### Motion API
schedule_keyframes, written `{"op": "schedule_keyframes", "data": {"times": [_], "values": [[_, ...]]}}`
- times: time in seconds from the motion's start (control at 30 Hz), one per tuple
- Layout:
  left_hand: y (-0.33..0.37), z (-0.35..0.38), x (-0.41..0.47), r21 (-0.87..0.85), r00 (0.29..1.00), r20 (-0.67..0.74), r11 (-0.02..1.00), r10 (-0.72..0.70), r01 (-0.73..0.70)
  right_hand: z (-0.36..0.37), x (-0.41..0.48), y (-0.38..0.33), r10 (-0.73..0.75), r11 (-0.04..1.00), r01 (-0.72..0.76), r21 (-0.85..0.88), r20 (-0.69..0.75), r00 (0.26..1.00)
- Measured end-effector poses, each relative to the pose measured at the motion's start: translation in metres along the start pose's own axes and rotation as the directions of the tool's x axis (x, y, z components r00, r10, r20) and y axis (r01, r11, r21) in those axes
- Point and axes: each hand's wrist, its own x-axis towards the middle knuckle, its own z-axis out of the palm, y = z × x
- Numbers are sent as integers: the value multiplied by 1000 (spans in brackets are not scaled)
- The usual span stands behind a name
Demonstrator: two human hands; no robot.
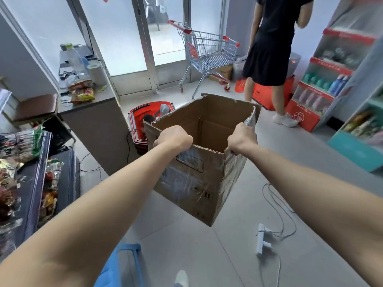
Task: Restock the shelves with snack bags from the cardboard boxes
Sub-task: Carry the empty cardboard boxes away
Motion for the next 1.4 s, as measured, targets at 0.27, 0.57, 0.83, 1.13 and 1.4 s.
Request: {"op": "schedule_keyframes", "data": {"times": [0.27,0.57,0.83,1.13,1.4], "values": [[39,-5,86,33,985,16,984,172,-173,1,56,-5,176,984,-174,26,-112,978],[124,29,162,28,947,90,950,309,-312,-14,141,38,320,947,-317,44,-155,935],[219,58,229,32,927,146,935,346,-354,-41,239,87,384,923,-381,51,-176,906],[321,84,314,63,876,187,884,445,-463,-66,339,126,494,867,-494,60,-221,841],[413,101,414,51,756,275,776,594,-628,-84,441,147,630,771,-626,118,-282,724]]}}
